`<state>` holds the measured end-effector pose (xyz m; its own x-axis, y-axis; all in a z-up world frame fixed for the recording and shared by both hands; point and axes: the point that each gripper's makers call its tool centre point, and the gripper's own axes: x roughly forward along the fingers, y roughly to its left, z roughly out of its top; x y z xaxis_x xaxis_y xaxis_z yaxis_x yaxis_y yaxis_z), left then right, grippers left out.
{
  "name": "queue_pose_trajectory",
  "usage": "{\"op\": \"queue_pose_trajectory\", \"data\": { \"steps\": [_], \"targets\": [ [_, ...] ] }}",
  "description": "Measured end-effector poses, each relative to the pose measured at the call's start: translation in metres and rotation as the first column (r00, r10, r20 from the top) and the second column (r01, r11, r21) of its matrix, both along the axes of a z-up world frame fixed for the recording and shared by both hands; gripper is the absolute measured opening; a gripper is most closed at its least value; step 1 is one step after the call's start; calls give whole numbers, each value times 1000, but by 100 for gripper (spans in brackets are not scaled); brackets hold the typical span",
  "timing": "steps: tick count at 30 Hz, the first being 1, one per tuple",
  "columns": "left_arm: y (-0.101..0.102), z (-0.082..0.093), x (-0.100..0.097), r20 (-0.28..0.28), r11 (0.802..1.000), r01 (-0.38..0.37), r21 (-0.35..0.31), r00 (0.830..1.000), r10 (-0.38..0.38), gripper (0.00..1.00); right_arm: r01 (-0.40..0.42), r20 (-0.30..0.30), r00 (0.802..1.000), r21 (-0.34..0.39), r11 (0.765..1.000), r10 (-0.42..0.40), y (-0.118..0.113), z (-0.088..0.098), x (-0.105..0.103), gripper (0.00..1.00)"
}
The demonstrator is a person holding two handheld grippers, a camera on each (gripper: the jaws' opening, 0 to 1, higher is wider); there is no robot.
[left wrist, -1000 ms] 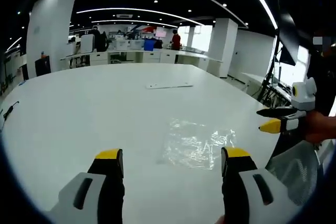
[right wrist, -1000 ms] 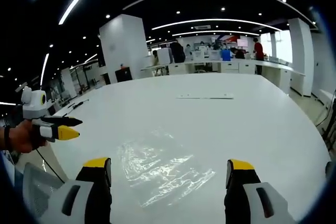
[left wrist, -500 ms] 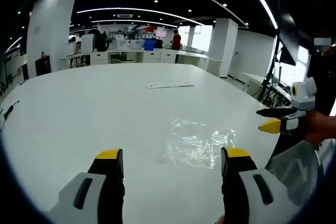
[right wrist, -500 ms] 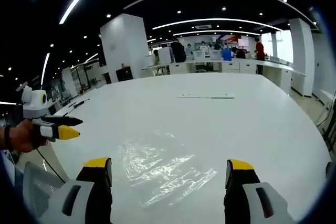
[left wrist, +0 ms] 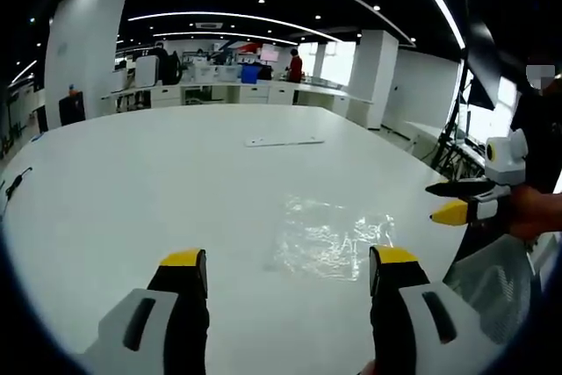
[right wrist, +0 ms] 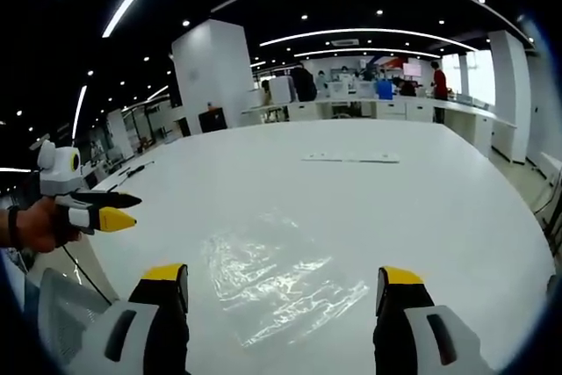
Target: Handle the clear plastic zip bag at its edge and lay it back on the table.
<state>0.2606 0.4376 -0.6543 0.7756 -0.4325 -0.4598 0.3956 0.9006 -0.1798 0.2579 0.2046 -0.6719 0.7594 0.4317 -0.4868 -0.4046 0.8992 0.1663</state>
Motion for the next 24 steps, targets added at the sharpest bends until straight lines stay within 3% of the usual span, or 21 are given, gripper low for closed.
{"op": "queue_pose_trajectory", "data": {
  "steps": [24],
  "targets": [
    [6,-7,-3,-7,1000,4,4,1000,-4,74,-43,-16,999,-13,999,43,13,-5,1,87]
  ]
}}
